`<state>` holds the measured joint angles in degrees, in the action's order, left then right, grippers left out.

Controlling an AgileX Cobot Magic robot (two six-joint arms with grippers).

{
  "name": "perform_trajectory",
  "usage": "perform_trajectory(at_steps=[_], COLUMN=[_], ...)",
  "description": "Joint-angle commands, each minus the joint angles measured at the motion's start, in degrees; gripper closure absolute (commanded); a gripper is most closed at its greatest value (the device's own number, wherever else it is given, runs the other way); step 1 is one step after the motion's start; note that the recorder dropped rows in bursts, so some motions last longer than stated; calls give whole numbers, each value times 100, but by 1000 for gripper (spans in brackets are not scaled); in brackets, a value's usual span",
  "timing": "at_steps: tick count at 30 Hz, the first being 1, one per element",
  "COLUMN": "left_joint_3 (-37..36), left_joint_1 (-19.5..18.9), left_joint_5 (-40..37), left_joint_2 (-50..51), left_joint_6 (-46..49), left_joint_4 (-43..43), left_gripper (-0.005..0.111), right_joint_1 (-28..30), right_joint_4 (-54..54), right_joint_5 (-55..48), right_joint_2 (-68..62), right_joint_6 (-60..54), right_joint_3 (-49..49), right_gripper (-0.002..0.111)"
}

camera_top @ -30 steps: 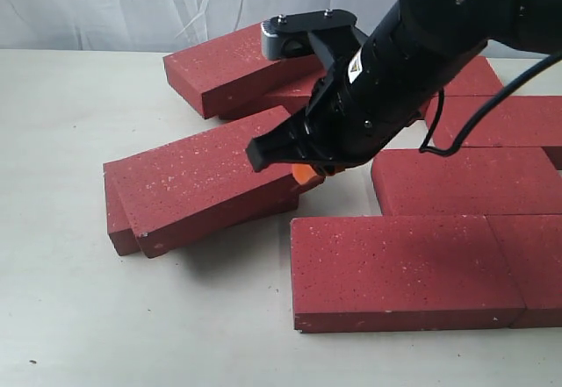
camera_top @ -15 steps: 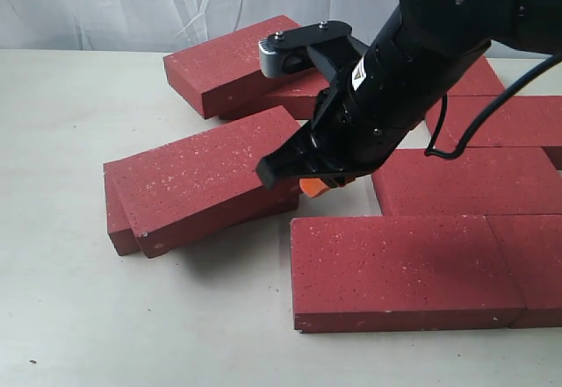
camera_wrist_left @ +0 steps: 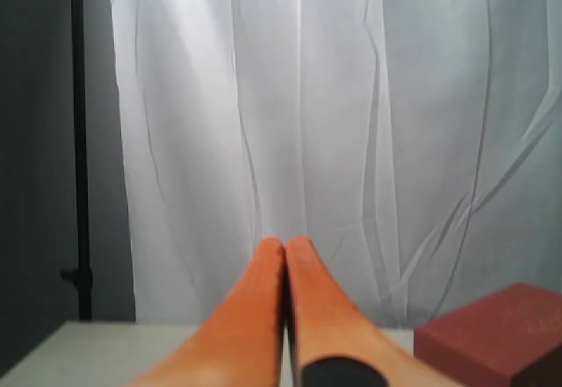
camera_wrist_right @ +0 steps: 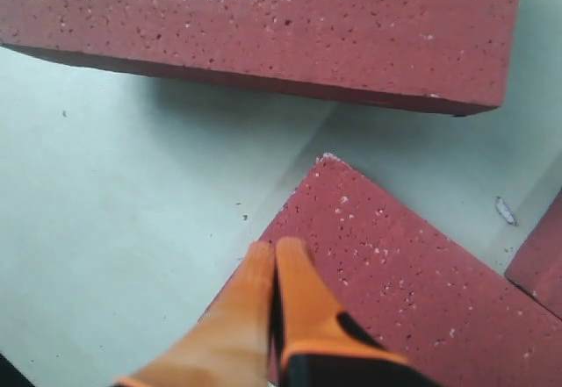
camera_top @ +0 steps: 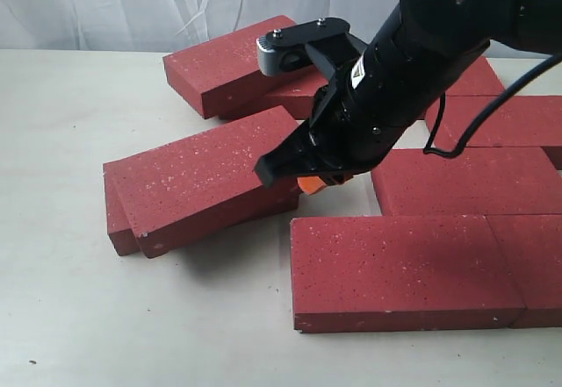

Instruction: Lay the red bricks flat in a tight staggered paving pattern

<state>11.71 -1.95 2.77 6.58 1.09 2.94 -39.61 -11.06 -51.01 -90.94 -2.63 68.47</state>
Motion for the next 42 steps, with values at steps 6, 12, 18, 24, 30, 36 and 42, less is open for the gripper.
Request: perform_trajectory(at_steps=[6,12,18,24,30,36,42], left_joint_3=[883,1281,1677,1936,2140,2216,2216], left_joint_1=[-26,-26,-26,-15,-15,-15,-15], left_joint_5=[-2388,-3341,-4094,-4475,-4787,-4864,-4756], left_joint_2=[1870,2841,3760,4612,5307,5810,6096], left_joint_6=[-42,155,625,1408,1866,1948,2356], left_joint_4=[152,427,617,1331,1856,2062,2531], left_gripper=[107,107,107,107,107,107,107], right_joint_1=[24,24,24,24,24,24,182], right_joint_4=[4,-89,-89,-78,159,225,168], right_joint_5=[208,282,319,362,558,741,980], right_joint_2=[39,39,39,39,39,39,29], right_joint_6=[-56,-56,-56,-56,-56,-56,-44], right_joint_3=[-21,-21,-21,-21,-21,-21,-21], right_gripper=[109,109,109,109,109,109,109])
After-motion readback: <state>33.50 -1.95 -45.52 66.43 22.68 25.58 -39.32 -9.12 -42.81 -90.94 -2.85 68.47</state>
